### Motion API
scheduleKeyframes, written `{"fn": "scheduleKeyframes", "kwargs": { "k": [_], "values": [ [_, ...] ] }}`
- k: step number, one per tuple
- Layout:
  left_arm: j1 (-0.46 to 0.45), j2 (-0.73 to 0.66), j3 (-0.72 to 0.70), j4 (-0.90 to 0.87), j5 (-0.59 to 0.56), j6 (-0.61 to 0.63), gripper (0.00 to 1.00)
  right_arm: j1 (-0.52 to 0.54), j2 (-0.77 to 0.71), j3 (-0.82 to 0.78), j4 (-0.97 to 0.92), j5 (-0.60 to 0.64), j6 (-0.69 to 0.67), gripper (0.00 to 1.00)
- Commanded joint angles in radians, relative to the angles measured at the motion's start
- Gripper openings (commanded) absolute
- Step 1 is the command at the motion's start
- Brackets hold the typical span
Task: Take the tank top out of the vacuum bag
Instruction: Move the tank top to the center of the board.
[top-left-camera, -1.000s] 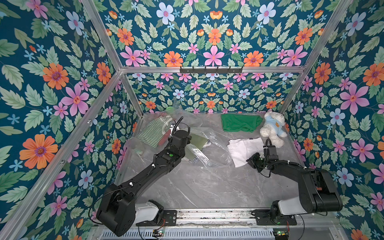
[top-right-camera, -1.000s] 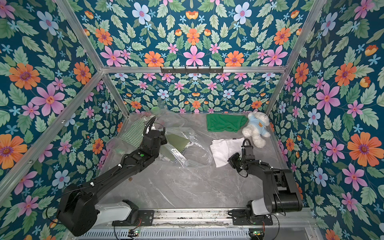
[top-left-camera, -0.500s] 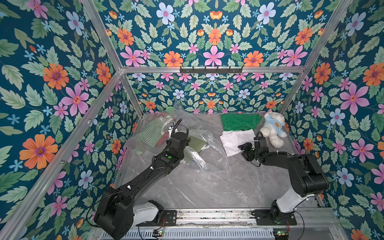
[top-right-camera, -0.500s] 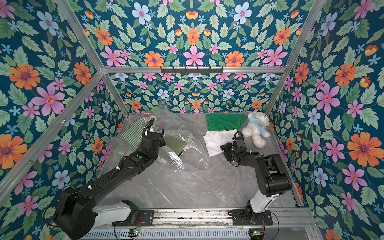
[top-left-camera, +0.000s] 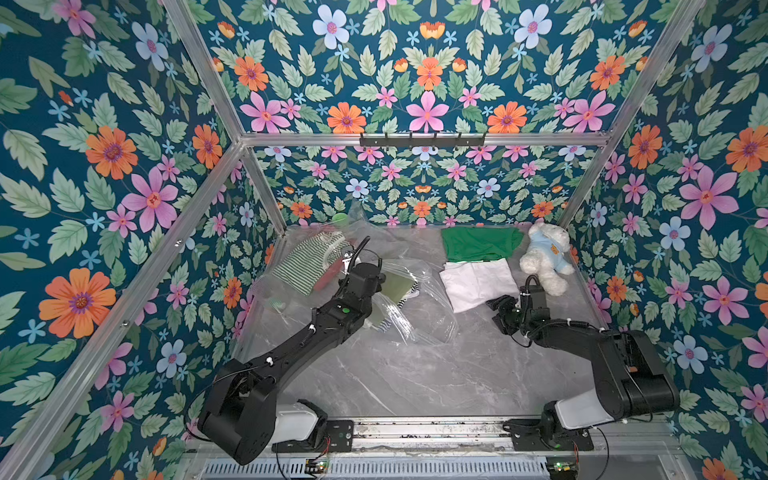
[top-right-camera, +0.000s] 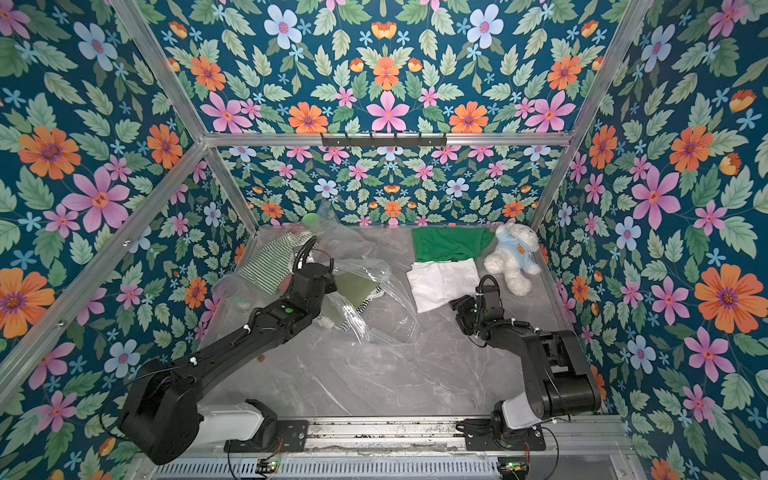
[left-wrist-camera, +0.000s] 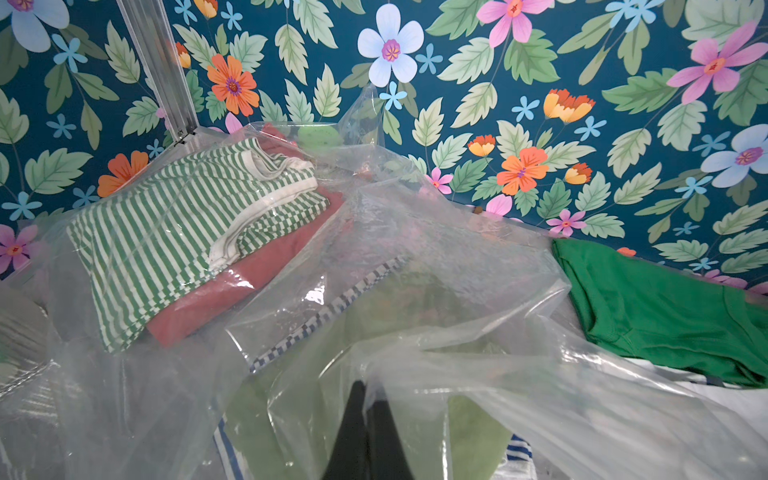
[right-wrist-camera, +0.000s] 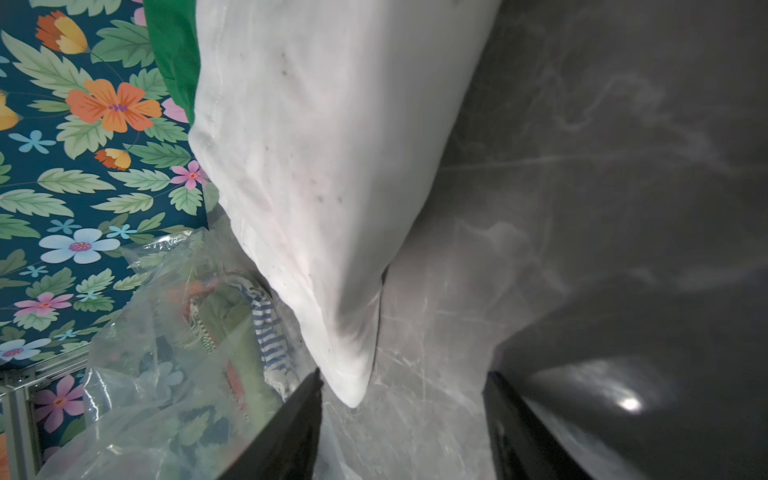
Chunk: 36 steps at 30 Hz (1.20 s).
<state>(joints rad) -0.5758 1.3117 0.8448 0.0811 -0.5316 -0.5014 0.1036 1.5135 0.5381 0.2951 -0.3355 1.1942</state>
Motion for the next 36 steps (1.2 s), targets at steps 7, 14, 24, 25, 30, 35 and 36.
{"fn": "scheduleKeyframes", "kwargs": {
  "k": [7, 14, 24, 25, 30, 35, 36],
  "values": [
    [0.002, -0.015, -0.015, 0.026, -0.008, -0.026, 0.0, 0.028, 0.135, 0.055, 0.167, -0.037, 0.098, 0.36],
    [0.001, 0.0, -0.012, 0.032, 0.005, -0.032, 0.0, 0.037, 0.21, 0.089, 0.206, -0.036, 0.112, 0.17],
    [0.001, 0.022, -0.004, 0.036, 0.041, -0.033, 0.0, 0.042, 0.02, 0.044, 0.068, 0.053, 0.043, 0.46],
    [0.001, 0.03, 0.0, 0.035, 0.05, -0.03, 0.0, 0.041, -0.017, 0.033, 0.035, 0.072, 0.022, 0.51],
    [0.001, 0.078, 0.029, 0.042, 0.114, -0.026, 0.0, 0.042, -0.199, 0.024, -0.082, 0.087, -0.138, 0.68],
    [-0.009, 0.133, 0.052, 0.062, 0.165, -0.035, 0.0, 0.054, -0.343, 0.061, -0.183, 0.053, -0.284, 0.69],
    [-0.013, 0.146, 0.058, 0.069, 0.177, -0.037, 0.0, 0.064, -0.361, 0.07, -0.19, 0.044, -0.313, 0.69]
  ]
}}
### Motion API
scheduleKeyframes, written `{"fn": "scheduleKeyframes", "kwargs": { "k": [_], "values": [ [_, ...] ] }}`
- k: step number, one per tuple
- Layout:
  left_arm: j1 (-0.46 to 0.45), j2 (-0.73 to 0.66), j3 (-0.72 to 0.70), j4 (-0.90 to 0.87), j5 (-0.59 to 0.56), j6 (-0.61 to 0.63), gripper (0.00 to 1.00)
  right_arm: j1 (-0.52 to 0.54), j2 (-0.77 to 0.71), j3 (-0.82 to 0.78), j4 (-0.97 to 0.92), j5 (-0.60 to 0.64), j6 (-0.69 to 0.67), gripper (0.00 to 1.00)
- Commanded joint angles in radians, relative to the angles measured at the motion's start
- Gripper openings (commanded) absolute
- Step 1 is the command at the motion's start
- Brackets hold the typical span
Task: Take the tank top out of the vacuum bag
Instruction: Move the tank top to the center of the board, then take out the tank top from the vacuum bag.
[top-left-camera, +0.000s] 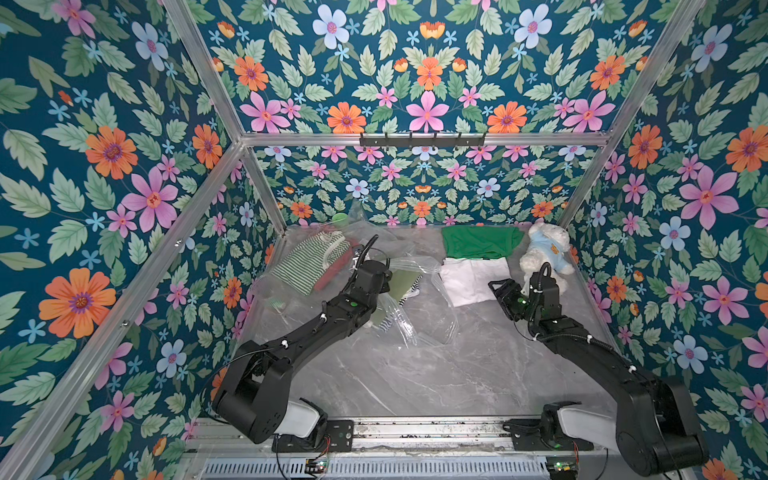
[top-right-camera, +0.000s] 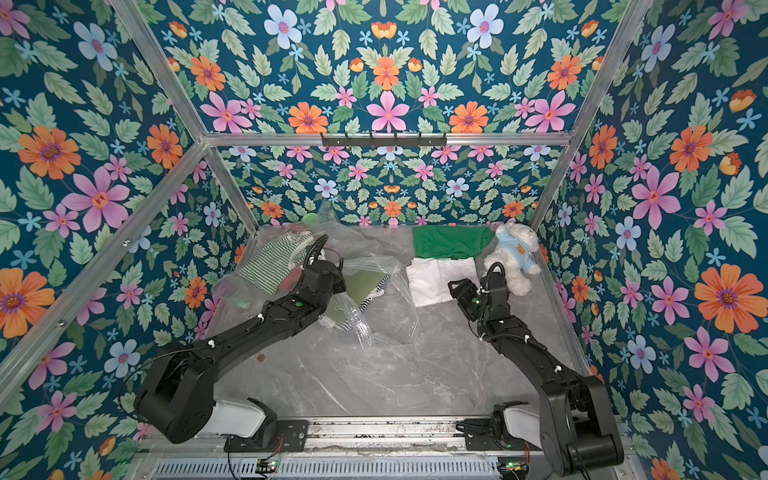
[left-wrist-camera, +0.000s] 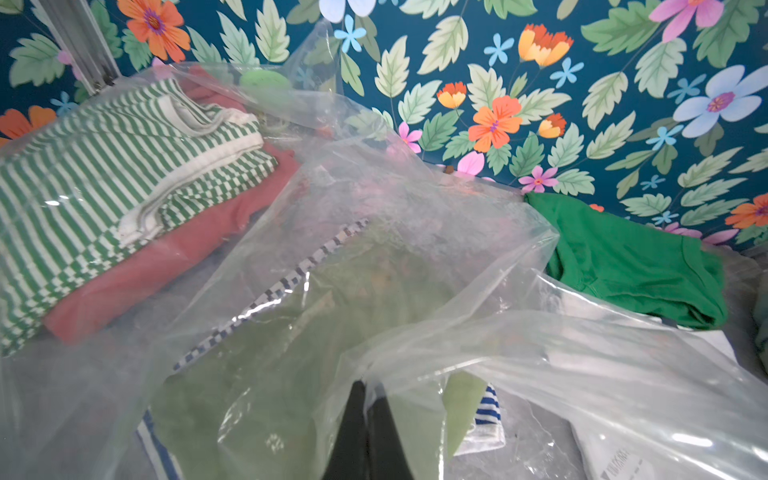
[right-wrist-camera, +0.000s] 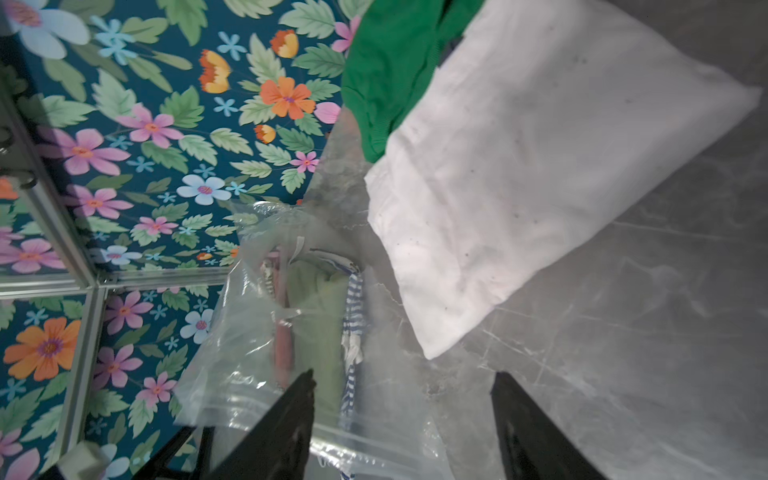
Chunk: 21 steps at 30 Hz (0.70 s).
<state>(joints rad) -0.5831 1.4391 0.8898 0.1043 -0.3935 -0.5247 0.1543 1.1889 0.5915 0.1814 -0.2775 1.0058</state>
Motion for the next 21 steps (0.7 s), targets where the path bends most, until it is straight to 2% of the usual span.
{"fn": "scheduleKeyframes", "kwargs": {
  "k": [1, 4, 9, 13, 21],
  "values": [
    [-0.011, 0.031, 0.02, 0.052, 0.05, -0.017, 0.0, 0.025, -0.048, 0.022, -0.068, -0.034, -0.153, 0.69],
    [-0.028, 0.07, 0.047, 0.057, 0.065, -0.015, 0.0, 0.084, -0.043, 0.049, -0.057, -0.058, -0.213, 0.69],
    [-0.046, 0.101, 0.072, 0.058, 0.071, -0.011, 0.0, 0.241, 0.059, 0.111, 0.005, -0.084, -0.258, 0.69],
    [-0.049, 0.092, 0.065, 0.054, 0.062, -0.011, 0.0, 0.356, 0.189, 0.164, 0.108, -0.091, -0.224, 0.67],
    [-0.049, 0.029, 0.022, 0.055, 0.02, -0.018, 0.0, 0.421, 0.498, 0.314, 0.284, -0.173, -0.065, 0.5]
  ]
}}
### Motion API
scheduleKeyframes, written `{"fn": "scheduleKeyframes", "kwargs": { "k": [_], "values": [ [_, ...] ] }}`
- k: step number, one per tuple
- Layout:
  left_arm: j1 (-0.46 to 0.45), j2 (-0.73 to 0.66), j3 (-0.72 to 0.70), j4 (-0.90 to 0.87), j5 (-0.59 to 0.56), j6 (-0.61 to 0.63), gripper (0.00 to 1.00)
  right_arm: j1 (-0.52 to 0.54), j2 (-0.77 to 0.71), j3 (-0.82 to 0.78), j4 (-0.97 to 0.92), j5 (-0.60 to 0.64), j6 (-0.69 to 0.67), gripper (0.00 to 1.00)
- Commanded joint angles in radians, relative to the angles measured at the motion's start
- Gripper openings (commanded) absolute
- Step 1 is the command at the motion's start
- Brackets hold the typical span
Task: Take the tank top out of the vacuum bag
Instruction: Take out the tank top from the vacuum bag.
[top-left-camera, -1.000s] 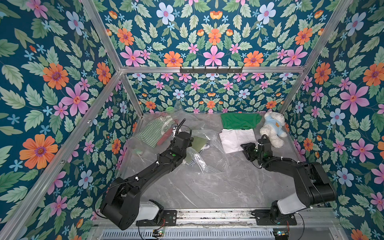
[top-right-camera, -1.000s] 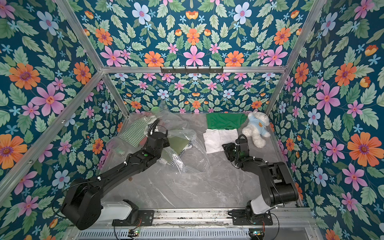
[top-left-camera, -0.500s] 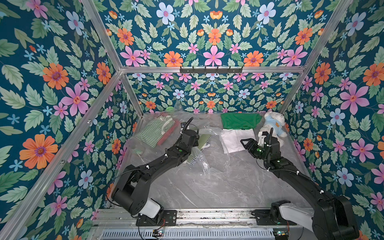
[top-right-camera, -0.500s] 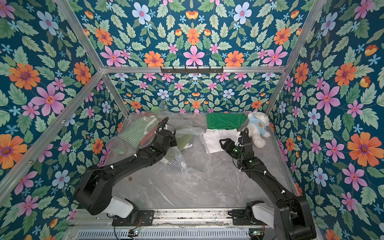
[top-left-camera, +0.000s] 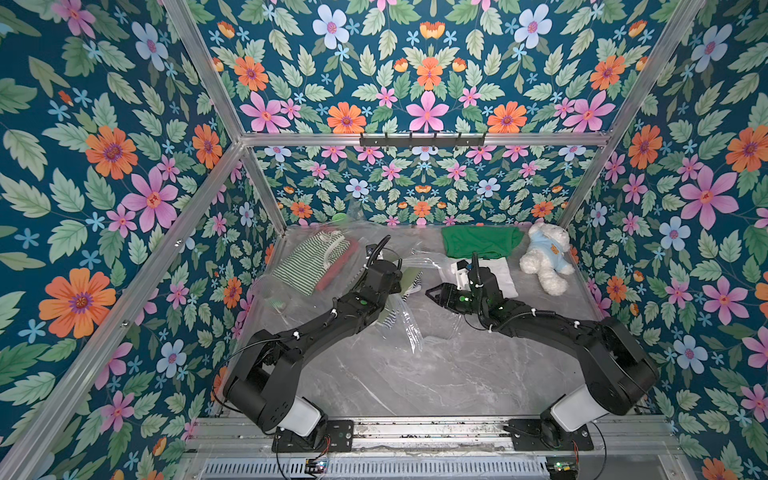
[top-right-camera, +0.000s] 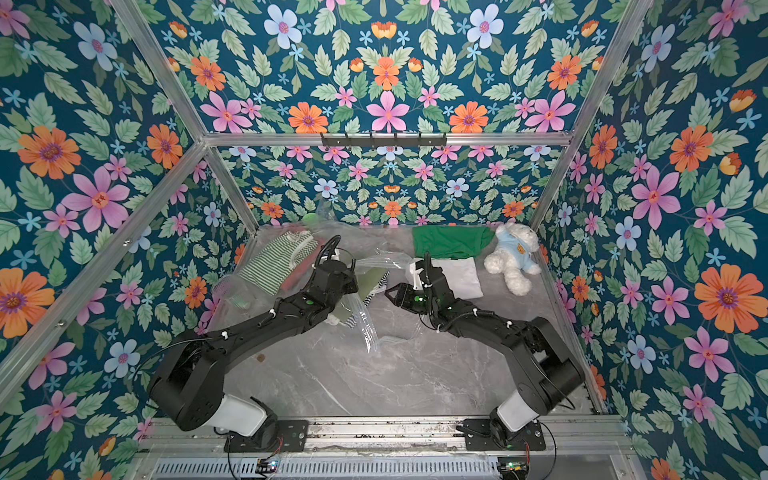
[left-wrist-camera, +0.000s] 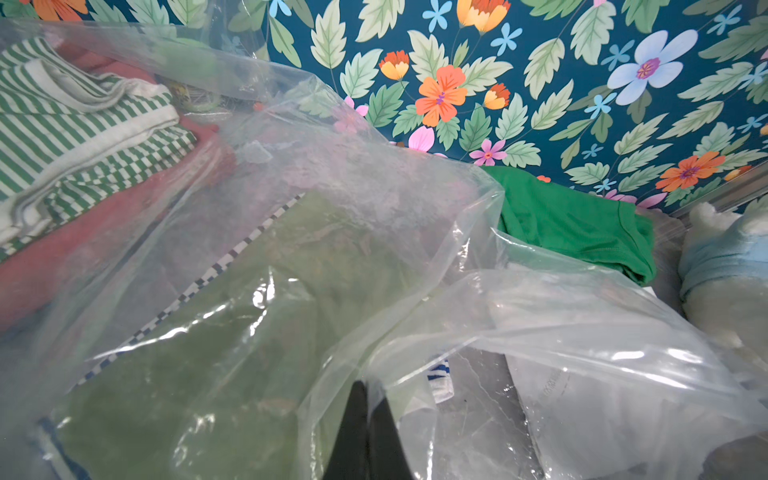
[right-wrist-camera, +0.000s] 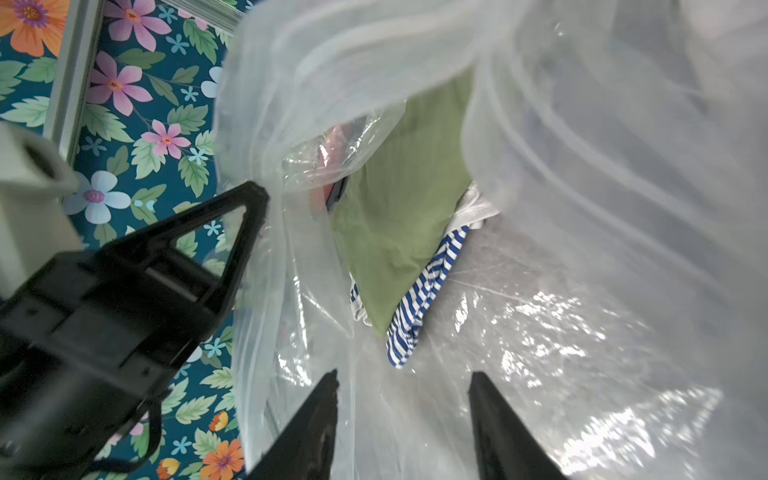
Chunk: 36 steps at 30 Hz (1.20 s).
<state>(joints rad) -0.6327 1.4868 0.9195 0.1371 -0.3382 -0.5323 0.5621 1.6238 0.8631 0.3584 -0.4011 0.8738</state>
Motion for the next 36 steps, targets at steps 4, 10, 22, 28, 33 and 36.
{"fn": "scheduleKeyframes", "kwargs": {
  "k": [4, 10, 22, 28, 33, 36],
  "values": [
    [0.001, -0.048, -0.027, 0.025, -0.052, -0.014, 0.0, 0.043, 0.194, 0.157, 0.107, -0.091, 0.095, 0.49],
    [-0.001, -0.064, -0.045, 0.032, -0.054, -0.023, 0.0, 0.053, 0.378, 0.264, 0.179, -0.149, 0.218, 0.43],
    [-0.001, -0.059, -0.045, 0.035, -0.045, -0.021, 0.0, 0.052, 0.506, 0.402, 0.076, -0.116, 0.219, 0.51],
    [-0.001, -0.068, -0.056, 0.033, -0.052, -0.026, 0.0, 0.051, 0.486, 0.377, -0.012, -0.05, 0.221, 0.64],
    [-0.001, -0.063, -0.053, 0.035, -0.046, -0.028, 0.0, 0.051, 0.474, 0.35, -0.007, -0.034, 0.228, 0.73],
    [-0.001, -0.058, -0.051, 0.036, -0.043, -0.028, 0.0, 0.049, 0.494, 0.365, 0.04, -0.065, 0.25, 0.66]
  ]
}}
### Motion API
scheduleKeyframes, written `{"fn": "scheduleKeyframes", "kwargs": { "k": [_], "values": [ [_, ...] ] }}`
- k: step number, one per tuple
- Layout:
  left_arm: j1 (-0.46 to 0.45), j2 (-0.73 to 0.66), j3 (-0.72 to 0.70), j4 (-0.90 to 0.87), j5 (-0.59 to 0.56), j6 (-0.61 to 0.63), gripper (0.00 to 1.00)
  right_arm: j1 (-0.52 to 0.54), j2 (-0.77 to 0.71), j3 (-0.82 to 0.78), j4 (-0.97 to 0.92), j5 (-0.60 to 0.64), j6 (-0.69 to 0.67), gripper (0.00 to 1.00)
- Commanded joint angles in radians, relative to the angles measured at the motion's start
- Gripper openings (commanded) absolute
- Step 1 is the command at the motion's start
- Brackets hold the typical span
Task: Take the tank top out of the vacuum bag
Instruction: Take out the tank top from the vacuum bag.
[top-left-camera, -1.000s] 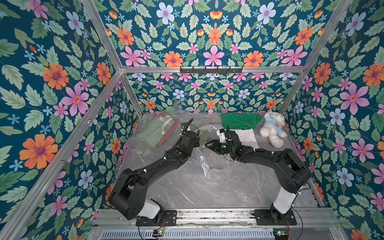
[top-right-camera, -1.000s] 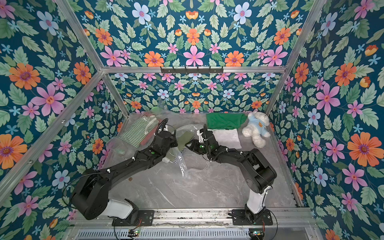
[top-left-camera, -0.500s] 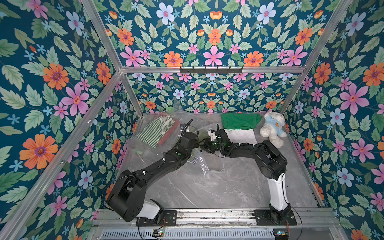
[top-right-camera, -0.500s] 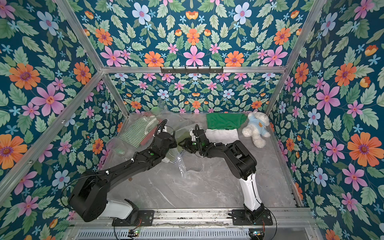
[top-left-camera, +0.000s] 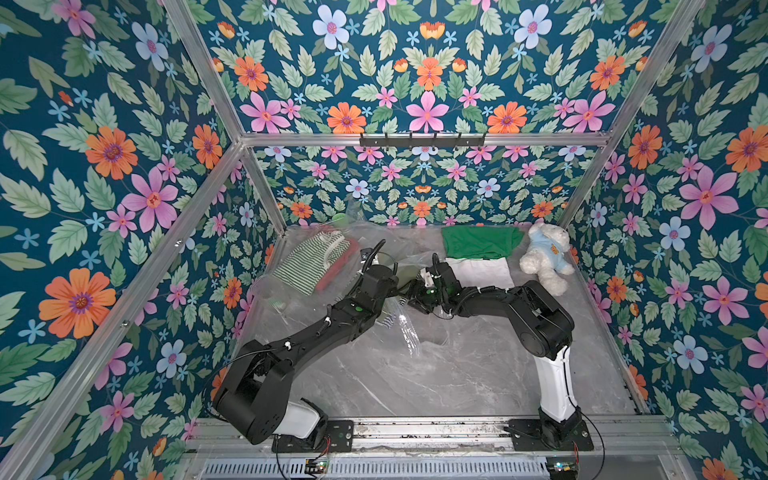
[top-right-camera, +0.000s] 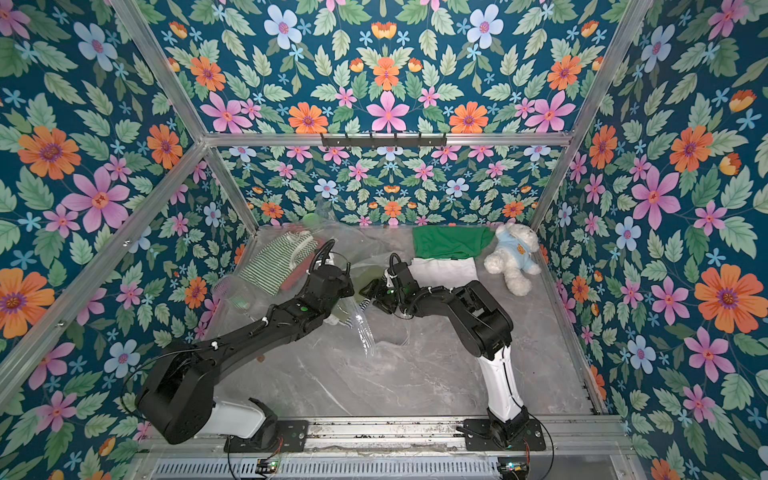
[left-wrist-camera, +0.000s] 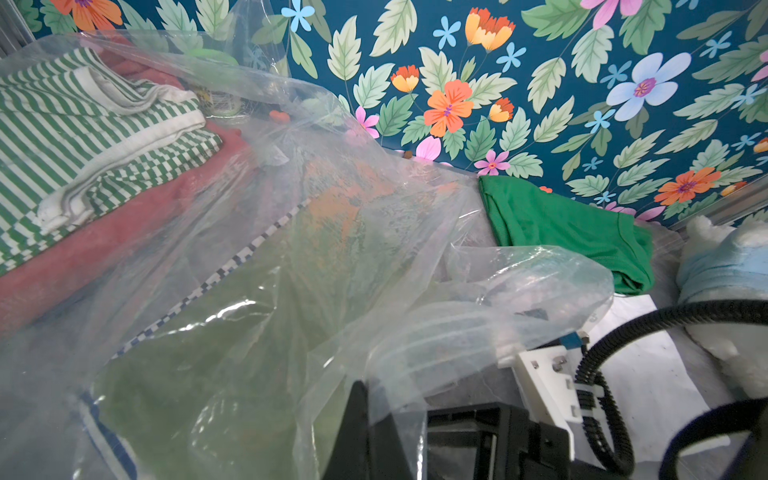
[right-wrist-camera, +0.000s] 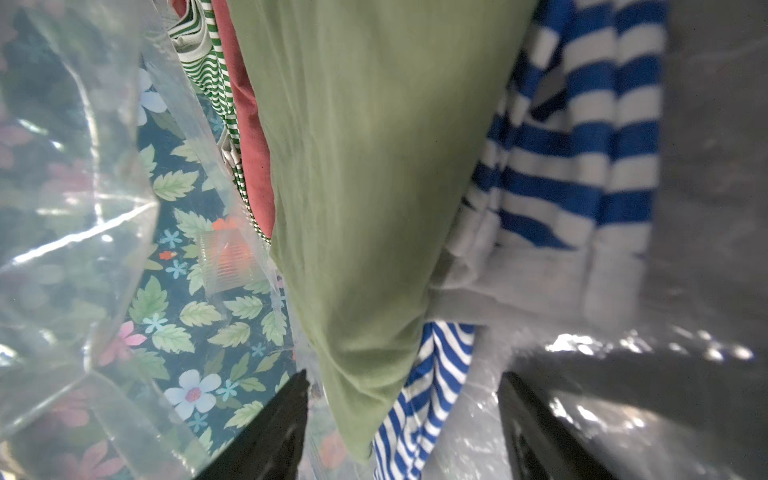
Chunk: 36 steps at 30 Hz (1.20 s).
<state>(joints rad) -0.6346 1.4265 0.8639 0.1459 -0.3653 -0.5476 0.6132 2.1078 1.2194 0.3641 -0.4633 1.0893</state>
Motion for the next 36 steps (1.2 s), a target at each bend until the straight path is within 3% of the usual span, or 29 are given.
{"fn": "scheduleKeyframes", "kwargs": {
  "k": [1, 8, 10, 13, 17, 23, 36],
  "values": [
    [0.001, 0.004, 0.004, 0.027, -0.014, -0.012, 0.0, -0.001, 0.019, 0.019, 0.055, -0.016, 0.043, 0.63],
    [0.0, -0.001, 0.0, 0.026, -0.014, -0.012, 0.0, -0.001, 0.041, 0.052, 0.161, -0.08, 0.071, 0.47],
    [0.001, 0.001, 0.0, 0.026, -0.014, -0.014, 0.0, -0.001, 0.035, 0.044, 0.179, -0.089, 0.068, 0.47],
    [0.0, 0.006, 0.0, 0.027, -0.01, -0.015, 0.0, 0.0, 0.013, 0.022, 0.182, -0.088, 0.061, 0.49],
    [0.0, 0.004, 0.0, 0.027, -0.009, -0.014, 0.0, 0.0, -0.036, -0.034, 0.171, -0.058, 0.05, 0.6],
    [0.0, 0.008, 0.001, 0.028, -0.01, -0.012, 0.0, 0.002, -0.056, -0.059, 0.211, -0.072, 0.067, 0.6],
    [0.0, 0.0, -0.003, 0.023, -0.019, -0.008, 0.0, -0.001, 0.052, 0.017, 0.245, -0.123, 0.121, 0.6]
  ]
}}
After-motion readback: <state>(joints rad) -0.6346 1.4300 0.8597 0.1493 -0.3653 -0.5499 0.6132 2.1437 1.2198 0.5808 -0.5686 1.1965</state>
